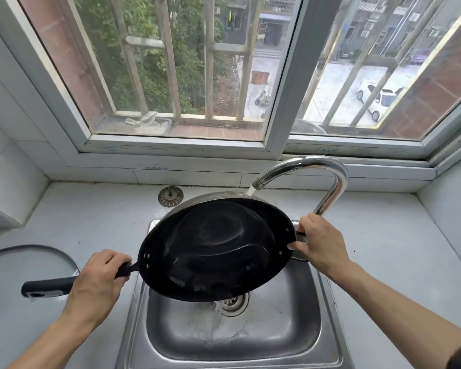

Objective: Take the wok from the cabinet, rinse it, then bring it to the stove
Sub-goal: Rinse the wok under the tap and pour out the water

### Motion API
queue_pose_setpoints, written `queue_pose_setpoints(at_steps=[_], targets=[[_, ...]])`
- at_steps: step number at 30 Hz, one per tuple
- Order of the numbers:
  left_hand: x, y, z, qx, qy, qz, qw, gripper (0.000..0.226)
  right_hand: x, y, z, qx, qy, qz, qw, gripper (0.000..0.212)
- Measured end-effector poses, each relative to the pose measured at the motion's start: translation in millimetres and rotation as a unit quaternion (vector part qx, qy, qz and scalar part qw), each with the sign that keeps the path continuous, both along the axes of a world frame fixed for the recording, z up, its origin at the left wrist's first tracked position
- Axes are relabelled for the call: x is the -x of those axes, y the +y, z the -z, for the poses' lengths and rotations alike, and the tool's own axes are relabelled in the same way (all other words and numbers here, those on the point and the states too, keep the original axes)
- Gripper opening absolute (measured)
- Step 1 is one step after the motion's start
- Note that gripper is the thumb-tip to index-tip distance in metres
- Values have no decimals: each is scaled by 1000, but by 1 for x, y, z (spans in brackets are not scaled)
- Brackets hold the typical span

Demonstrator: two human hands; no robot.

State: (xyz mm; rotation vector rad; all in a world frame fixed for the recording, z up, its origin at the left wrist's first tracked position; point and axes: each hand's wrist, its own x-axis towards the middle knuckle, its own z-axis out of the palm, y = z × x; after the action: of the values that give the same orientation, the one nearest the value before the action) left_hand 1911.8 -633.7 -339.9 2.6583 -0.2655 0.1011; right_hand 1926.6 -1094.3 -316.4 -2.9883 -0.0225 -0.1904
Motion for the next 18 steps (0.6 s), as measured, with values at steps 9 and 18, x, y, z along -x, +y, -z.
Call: queue_pose_setpoints(at_steps=[9, 18], targets=[[-12, -16, 6, -33, -33, 27, 999, 41, 28, -11, 28, -3, -6, 41, 999, 56], [-25, -31, 20, -51, -48, 40, 997, 35, 40, -18, 51, -15, 8, 72, 997, 61]])
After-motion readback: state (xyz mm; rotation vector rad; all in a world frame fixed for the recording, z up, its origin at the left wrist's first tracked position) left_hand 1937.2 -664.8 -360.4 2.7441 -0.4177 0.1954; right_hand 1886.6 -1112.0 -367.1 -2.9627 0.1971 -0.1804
